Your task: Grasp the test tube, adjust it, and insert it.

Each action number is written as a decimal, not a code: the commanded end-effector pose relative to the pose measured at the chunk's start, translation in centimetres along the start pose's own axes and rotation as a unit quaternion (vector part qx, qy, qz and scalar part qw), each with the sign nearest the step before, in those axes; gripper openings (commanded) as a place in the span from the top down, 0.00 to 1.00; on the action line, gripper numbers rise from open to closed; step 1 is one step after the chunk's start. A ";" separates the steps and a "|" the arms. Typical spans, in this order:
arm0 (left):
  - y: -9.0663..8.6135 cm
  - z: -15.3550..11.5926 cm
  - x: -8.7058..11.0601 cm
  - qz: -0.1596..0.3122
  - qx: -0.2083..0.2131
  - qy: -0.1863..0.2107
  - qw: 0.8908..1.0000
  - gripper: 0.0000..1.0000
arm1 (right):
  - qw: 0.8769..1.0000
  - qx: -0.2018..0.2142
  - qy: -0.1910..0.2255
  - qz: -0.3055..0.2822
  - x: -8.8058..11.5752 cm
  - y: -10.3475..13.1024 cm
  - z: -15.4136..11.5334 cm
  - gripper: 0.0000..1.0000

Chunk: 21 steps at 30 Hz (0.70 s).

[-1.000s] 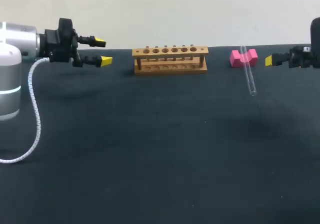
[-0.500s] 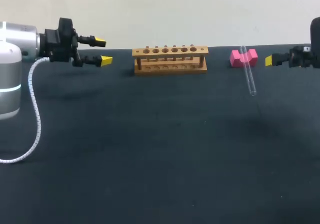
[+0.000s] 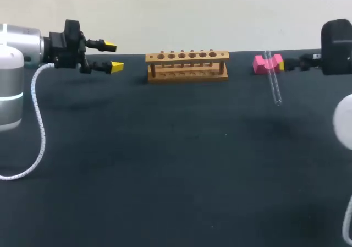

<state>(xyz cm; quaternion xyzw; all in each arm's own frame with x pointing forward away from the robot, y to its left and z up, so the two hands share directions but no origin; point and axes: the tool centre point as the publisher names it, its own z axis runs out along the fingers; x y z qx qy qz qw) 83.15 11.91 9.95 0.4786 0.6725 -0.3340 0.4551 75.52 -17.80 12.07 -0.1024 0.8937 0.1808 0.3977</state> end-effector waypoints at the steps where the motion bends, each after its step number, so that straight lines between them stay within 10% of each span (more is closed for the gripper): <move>1: 0.0 -0.1 0.1 0.001 0.000 -0.002 1.000 0.00 | 0.991 0.136 -0.004 0.017 0.5 0.2 1.6 0.00; 21: 0.0 -0.1 0.1 0.001 0.000 -0.002 1.000 0.00 | 0.986 0.165 -0.029 0.022 0.2 1.0 3.8 0.00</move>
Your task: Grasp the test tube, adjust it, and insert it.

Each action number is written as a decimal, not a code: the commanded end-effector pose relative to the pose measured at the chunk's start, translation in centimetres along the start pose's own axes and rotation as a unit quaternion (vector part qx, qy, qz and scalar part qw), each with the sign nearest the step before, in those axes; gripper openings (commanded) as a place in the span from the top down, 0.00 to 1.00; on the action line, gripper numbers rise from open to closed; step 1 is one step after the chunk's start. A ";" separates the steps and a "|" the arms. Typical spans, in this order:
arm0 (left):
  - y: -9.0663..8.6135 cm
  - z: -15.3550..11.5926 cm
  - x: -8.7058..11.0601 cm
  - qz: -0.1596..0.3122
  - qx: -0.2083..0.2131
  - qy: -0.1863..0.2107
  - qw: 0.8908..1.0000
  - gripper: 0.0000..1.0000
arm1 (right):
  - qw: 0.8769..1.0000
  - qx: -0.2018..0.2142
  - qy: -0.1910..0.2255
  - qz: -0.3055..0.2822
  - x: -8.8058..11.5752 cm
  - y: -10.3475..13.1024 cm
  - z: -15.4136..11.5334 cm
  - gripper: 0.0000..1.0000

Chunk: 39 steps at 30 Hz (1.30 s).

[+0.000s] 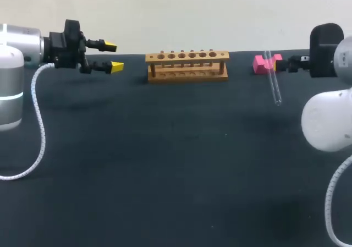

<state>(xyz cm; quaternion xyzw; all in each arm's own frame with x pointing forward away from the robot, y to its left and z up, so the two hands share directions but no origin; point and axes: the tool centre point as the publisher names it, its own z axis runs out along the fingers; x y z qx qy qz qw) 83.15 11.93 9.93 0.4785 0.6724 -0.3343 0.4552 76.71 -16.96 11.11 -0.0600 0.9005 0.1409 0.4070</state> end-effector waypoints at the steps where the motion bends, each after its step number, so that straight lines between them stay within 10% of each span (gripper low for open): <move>1: 0.0 0.0 0.1 0.001 0.000 -0.002 1.000 0.00 | 0.993 0.116 -0.028 -0.002 0.3 1.2 2.7 0.00; 39: 0.0 0.0 0.1 0.001 0.000 -0.002 1.000 0.00 | 0.991 0.133 -0.015 -0.009 2.1 -1.7 10.7 0.00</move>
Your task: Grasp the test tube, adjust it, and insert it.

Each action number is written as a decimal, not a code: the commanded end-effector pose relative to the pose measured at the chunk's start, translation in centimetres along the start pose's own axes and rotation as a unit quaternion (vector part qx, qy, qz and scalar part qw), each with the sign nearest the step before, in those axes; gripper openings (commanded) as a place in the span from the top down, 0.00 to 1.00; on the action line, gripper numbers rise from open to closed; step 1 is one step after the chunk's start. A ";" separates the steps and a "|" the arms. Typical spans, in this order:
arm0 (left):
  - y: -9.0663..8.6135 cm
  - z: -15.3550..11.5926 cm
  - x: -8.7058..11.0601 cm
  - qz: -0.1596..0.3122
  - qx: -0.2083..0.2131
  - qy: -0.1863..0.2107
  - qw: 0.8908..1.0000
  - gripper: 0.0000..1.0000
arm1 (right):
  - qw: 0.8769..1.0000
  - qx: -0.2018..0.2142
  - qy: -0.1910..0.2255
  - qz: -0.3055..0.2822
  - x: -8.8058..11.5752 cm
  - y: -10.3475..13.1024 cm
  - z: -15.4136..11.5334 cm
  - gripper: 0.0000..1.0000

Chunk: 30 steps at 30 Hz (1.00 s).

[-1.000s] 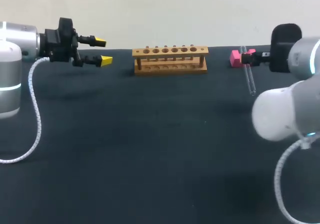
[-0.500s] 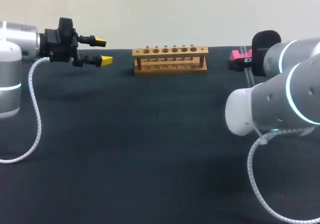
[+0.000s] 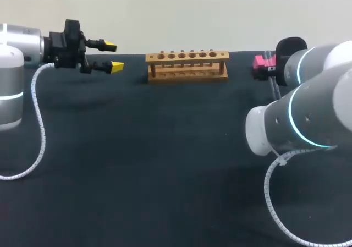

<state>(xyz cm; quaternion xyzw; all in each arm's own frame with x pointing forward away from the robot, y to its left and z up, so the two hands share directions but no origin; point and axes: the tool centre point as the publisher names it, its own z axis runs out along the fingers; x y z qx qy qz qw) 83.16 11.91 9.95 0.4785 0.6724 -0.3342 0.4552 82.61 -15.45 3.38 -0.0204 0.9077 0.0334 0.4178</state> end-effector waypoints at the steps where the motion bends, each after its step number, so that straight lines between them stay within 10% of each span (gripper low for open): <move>1: 0.0 -0.1 0.1 0.001 0.000 -0.002 1.000 0.00 | 1.000 0.017 -0.010 0.001 0.2 0.0 1.2 0.00; 30: 0.0 -0.1 0.1 0.001 0.000 -0.002 1.000 0.00 | 1.000 -0.020 -0.009 -0.002 0.8 -1.4 3.2 0.00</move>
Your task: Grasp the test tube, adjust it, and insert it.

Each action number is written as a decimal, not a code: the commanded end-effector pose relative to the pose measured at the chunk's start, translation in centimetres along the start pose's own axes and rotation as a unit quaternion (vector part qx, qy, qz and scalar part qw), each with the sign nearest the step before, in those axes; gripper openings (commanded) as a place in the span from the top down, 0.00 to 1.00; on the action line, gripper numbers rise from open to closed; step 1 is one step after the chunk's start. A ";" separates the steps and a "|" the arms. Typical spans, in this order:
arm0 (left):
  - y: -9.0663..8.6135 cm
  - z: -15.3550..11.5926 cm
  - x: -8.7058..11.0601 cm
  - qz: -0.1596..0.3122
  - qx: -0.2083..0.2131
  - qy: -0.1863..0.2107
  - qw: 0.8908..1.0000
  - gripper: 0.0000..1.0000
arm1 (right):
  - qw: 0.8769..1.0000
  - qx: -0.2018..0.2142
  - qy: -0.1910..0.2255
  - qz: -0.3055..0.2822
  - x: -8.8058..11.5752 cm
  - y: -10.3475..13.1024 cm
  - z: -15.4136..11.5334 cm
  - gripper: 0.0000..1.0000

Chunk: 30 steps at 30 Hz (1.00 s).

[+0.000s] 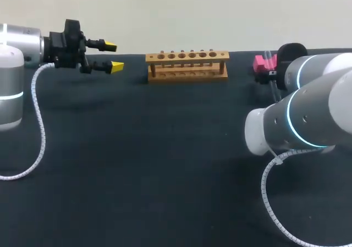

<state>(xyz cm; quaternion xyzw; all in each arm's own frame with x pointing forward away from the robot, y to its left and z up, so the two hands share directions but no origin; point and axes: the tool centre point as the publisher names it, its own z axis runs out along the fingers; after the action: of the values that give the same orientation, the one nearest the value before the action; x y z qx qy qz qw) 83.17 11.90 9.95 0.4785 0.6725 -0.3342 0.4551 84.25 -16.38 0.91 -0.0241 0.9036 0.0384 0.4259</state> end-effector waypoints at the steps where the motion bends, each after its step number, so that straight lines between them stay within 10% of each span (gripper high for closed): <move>1: 0.0 -0.1 0.1 0.002 0.000 -0.002 1.000 0.00 | 1.000 -0.015 0.000 -0.001 0.0 -0.3 0.5 0.00; 18: 0.0 -0.1 0.1 0.002 0.000 -0.002 1.000 0.00 | 1.000 -0.028 0.009 0.005 0.3 -0.1 1.7 0.34; 20: 0.0 -0.1 0.1 0.002 0.000 -0.002 1.000 0.00 | 1.000 -0.029 0.009 0.006 0.4 -0.1 1.7 0.53; 30: 0.0 -0.1 0.1 0.002 0.000 -0.002 1.000 0.00 | 0.999 -0.030 0.011 0.013 0.5 -0.1 2.0 0.57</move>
<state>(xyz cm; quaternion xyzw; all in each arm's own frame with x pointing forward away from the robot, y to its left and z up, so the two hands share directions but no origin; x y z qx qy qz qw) 83.17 11.90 9.95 0.4784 0.6725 -0.3342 0.4551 85.34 -16.26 -0.73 -0.0254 0.9067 0.0686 0.4155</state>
